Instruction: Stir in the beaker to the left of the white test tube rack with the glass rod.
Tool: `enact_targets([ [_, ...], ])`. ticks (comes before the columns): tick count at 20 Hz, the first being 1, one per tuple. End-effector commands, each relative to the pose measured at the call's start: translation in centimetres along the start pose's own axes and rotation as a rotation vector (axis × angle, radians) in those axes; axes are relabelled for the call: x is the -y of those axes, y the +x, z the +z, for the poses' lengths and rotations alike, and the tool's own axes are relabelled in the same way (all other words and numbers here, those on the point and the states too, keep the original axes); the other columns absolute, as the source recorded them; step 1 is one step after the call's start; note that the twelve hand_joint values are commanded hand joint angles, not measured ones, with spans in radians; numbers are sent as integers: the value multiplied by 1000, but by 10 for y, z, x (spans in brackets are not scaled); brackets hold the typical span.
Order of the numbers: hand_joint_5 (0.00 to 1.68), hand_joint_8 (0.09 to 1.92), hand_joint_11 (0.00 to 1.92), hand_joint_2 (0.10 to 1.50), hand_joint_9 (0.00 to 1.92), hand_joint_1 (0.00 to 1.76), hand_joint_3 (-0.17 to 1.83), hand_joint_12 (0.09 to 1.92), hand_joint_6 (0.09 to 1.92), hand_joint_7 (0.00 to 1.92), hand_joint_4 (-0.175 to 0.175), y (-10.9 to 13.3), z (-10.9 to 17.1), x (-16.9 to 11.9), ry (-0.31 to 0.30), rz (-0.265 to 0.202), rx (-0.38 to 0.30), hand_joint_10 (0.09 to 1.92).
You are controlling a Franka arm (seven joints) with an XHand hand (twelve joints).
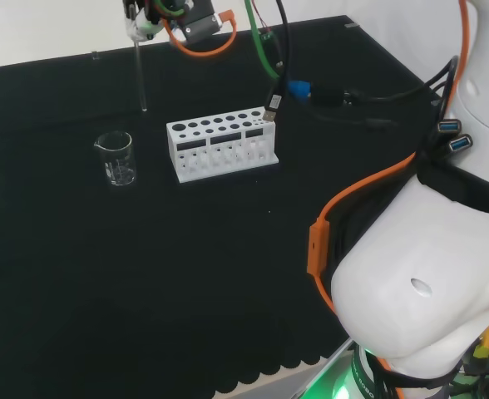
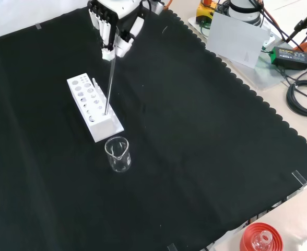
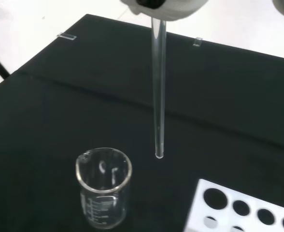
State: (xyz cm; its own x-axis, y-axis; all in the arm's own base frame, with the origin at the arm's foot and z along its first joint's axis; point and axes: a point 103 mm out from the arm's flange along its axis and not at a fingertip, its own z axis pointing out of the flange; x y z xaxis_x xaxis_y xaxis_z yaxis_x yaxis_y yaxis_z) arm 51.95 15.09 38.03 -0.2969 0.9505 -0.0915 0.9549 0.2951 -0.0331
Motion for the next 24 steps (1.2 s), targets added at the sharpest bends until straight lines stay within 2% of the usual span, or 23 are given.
enact_targets([
  [1,1503,161,1658,1020,1920,1331,-175,655,87,1503,-175,23,6,-14,12,-40,10,150],
  [16,1504,150,1660,1020,1920,1331,-175,655,87,1509,-175,35,26,-39,37,-66,4,155],
  [24,1504,146,1661,1020,1920,1331,-175,655,87,1511,-175,32,38,-49,50,-63,-6,156],
])
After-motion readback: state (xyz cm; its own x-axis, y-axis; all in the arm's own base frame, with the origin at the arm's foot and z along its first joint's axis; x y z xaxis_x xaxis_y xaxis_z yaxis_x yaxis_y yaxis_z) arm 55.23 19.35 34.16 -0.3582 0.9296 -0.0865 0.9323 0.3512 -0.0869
